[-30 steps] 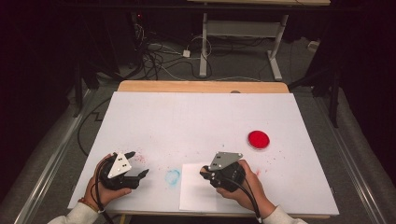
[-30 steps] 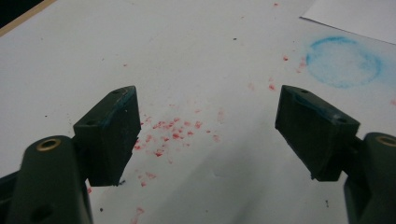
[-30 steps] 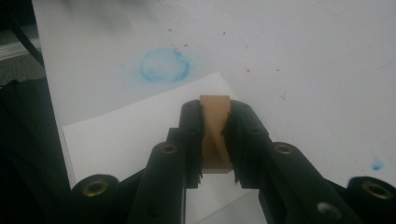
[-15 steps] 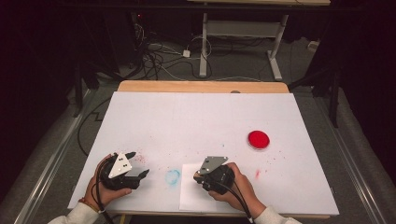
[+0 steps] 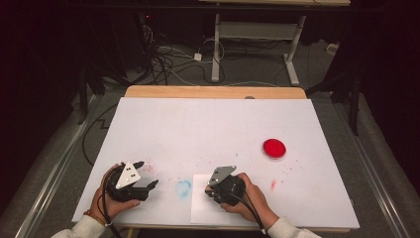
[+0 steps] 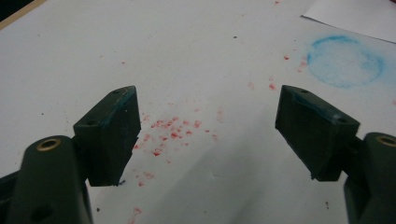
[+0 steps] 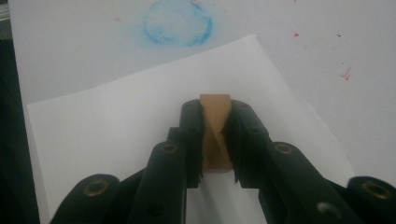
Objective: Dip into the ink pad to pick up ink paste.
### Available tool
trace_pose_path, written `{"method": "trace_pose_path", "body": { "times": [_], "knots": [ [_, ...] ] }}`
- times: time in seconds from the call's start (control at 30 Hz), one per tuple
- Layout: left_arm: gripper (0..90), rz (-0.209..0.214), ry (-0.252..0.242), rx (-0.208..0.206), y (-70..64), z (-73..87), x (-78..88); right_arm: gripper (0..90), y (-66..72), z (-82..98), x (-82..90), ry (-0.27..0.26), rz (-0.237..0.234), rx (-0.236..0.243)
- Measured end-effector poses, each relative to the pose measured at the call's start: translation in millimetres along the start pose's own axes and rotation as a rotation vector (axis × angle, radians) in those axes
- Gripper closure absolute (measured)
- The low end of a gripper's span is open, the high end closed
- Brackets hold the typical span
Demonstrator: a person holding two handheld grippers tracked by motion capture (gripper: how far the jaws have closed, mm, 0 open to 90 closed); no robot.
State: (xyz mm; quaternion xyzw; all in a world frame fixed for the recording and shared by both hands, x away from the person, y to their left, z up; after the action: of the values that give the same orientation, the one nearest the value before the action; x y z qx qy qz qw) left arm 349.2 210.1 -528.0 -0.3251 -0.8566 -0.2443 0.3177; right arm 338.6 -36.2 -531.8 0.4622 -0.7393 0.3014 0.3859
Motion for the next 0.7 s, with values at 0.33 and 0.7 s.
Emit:
{"method": "trace_pose_path", "body": {
  "times": [0.33, 0.7],
  "knots": [
    [21.5, -0.004, -0.002, 0.004, 0.7, 0.3, 0.8, 76.5, -2.5, 0.5, -0.8, 0.002, -0.037, -0.009],
    [21.5, -0.002, 0.0, -0.001, -0.8, -0.3, 0.2, 76.6, -3.2, 1.1, -1.1, 0.004, -0.046, -0.021]
  ]
}}
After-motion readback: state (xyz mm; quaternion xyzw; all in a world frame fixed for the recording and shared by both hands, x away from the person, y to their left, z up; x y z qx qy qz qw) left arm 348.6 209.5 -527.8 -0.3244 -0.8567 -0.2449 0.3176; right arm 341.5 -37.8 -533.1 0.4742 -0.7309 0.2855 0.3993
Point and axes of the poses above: each handheld gripper's, and its own axes: x roughly backward along the jaws, z roughly out of its underside, y roughly to its left, the point moved 8 cm from there along -x, roughly forward along the jaws, and after that the axes turned 6 degrees about y, right-handed, at the moved point
